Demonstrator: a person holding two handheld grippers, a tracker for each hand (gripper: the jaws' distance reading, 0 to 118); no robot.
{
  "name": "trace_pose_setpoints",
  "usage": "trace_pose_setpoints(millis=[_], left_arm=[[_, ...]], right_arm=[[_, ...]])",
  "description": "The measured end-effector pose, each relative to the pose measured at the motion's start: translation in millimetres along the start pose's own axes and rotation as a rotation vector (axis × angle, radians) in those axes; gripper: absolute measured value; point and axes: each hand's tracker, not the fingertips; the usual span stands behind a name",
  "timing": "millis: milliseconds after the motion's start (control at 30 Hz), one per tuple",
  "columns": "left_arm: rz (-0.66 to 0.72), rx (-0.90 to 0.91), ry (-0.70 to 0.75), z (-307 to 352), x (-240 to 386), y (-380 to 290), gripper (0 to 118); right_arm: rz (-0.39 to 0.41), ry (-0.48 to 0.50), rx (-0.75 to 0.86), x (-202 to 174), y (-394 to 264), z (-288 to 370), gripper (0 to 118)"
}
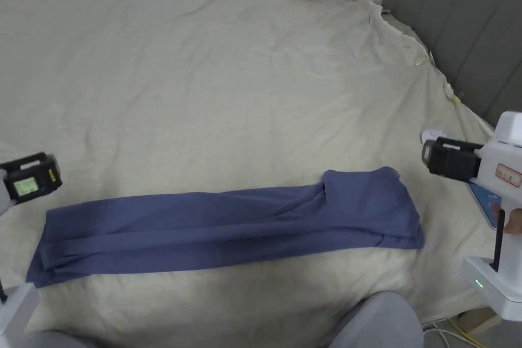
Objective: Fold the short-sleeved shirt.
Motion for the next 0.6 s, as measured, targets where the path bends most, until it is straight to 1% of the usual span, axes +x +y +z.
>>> trace_pose_setpoints(millis=[67, 100, 133, 200, 267, 300, 333, 367, 400, 433, 467, 500, 533, 567, 600], left_arm=[[-0.024, 0.165, -0.012, 17, 18, 5, 118], [-0.037, 0.204, -0.017, 21, 24, 7, 118], [-0.055, 0.229, -0.022, 26, 32, 9, 118], [-0.088, 0.250, -0.035, 33, 47, 13, 118], [-0.110, 0.293, -0.057, 37, 57, 11, 118], [-0.108, 0.297, -0.071, 39, 60, 11, 116], [-0.103, 0.295, -0.094, 42, 64, 12, 109], [-0.097, 0.288, -0.112, 41, 65, 10, 97], [-0.092, 0.284, -0.124, 41, 67, 10, 81], [-0.088, 0.275, -0.133, 41, 70, 10, 56], [-0.094, 0.266, -0.141, 40, 71, 10, 40], [-0.100, 0.268, -0.141, 40, 72, 8, 30], [-0.108, 0.271, -0.138, 41, 73, 7, 17], [-0.114, 0.279, -0.131, 41, 74, 5, 8], [-0.115, 0.280, -0.131, 41, 73, 5, 2]], right_arm=[[0.019, 0.022, 0.123, -14, 9, 19, 109], [0.023, 0.035, 0.170, -20, 12, 27, 112], [0.032, 0.055, 0.219, -28, 14, 35, 114], [0.047, 0.091, 0.300, -35, 16, 41, 115], [0.055, 0.116, 0.338, -46, 19, 48, 117], [0.049, 0.125, 0.344, -50, 19, 49, 117], [0.047, 0.121, 0.352, -59, 19, 54, 117], [0.045, 0.121, 0.358, -62, 20, 54, 116], [0.042, 0.122, 0.361, -64, 20, 54, 116], [0.031, 0.131, 0.364, -66, 19, 54, 115], [0.015, 0.140, 0.369, -68, 19, 54, 113], [0.004, 0.149, 0.370, -69, 18, 55, 108], [0.003, 0.159, 0.370, -70, 17, 56, 94], [0.005, 0.168, 0.372, -71, 15, 57, 74], [0.009, 0.166, 0.370, -74, 15, 56, 49]])
